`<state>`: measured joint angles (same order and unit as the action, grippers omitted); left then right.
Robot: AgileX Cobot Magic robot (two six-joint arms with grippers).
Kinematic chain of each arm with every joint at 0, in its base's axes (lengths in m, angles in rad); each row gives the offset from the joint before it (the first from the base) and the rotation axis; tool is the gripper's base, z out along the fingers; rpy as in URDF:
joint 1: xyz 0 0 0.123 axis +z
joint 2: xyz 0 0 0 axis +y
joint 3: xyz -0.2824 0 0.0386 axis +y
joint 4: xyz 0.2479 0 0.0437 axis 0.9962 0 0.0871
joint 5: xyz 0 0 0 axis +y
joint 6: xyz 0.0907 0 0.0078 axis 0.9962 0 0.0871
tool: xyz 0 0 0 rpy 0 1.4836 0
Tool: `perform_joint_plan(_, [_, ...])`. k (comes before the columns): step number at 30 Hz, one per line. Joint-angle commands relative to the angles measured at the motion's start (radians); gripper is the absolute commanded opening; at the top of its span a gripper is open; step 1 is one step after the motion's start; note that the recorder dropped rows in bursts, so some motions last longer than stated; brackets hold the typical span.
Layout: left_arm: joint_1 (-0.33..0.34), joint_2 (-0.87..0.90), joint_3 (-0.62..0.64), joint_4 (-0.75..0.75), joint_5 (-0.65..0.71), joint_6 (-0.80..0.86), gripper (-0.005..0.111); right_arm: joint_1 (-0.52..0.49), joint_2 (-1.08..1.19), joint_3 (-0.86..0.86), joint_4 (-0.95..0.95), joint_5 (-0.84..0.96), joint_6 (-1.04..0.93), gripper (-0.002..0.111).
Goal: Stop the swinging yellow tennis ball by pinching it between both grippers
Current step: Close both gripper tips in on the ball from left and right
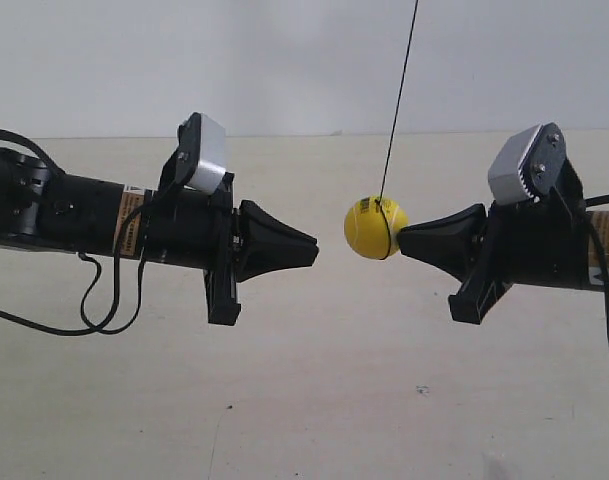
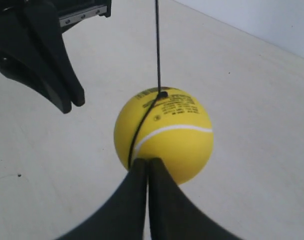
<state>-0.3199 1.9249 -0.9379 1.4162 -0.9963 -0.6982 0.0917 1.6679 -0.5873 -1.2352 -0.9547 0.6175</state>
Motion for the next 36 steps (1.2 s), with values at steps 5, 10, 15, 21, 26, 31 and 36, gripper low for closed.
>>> perform_joint_plan(5, [-0.006,0.006,-0.023,-0.024,0.002,0.015,0.005,-0.001,-0.001,-0.006,0.031,0.085,-0.041,0.0])
perform_joint_plan(10, [-0.006,0.006,-0.023,-0.04,0.002,0.017,0.005,-0.001,-0.001,-0.006,0.033,0.077,-0.04,0.0])
perform_joint_plan(15, [-0.006,0.006,-0.023,-0.036,-0.007,0.012,0.005,-0.001,-0.001,-0.006,0.031,0.062,-0.031,0.0])
perform_joint_plan(21, [-0.006,0.006,-0.023,-0.029,-0.026,0.008,0.005,-0.001,-0.001,-0.006,0.017,0.047,-0.014,0.0])
perform_joint_plan(26, [-0.006,0.023,-0.023,-0.007,-0.049,-0.005,0.005,-0.001,-0.001,-0.006,-0.009,0.037,0.006,0.0])
perform_joint_plan(31, [-0.006,0.052,-0.023,-0.007,-0.099,-0.005,0.005,-0.001,-0.001,-0.006,-0.009,0.041,0.006,0.0])
perform_joint_plan(36, [-0.011,0.052,-0.023,-0.006,-0.134,-0.005,0.005,-0.001,-0.001,-0.006,-0.009,0.045,0.006,0.0])
